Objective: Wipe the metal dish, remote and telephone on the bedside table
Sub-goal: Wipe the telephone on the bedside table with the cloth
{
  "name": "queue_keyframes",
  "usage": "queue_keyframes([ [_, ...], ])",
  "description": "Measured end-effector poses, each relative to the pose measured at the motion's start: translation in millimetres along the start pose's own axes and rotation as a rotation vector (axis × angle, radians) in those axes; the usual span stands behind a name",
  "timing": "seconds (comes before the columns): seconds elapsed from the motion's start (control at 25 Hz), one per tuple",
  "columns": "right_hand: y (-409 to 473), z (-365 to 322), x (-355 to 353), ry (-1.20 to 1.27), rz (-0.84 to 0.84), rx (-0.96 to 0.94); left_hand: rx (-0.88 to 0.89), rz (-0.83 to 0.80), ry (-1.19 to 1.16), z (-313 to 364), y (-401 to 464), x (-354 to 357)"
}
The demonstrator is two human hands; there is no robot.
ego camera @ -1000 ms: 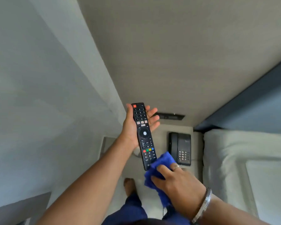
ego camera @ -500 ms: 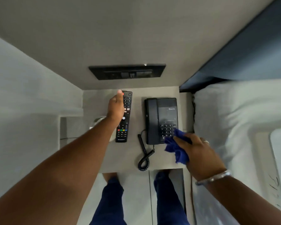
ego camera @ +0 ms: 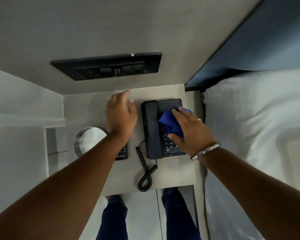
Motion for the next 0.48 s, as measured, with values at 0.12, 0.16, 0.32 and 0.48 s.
queue_keyframes([
  [0.12, -9.5, 15.3, 30.4, -0.122, 0.019, 0.071, 0.175, -0.253, -0.074, 37.5, -3.9, 34.7],
  [0.16, -6.6, 15.0, 36.2, -0.102, 0.033, 0.106, 0.166, -0.311, -0.045, 43.4, -7.2, 43.8],
  [0.32, 30.6, 3.6, 42.0, -0.091, 0.189, 0.132, 0.098, -0.189, 0.017, 42.2, -18.7, 51.6],
  [0.48, 76.8, -2.7, 35.8, -0.082, 0.284, 0.031, 0.090, -0.131, 0.036, 39.7, -17.6, 56.2],
])
Point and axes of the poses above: each hand's wrist, its own y-axis towards the middle knuckle, its own x-axis out of the palm, z = x × y, the point moved 3 cm from there along y, towards the middle knuckle, and after that the axes turned 14 degrees about z, right-handed, at the moved point
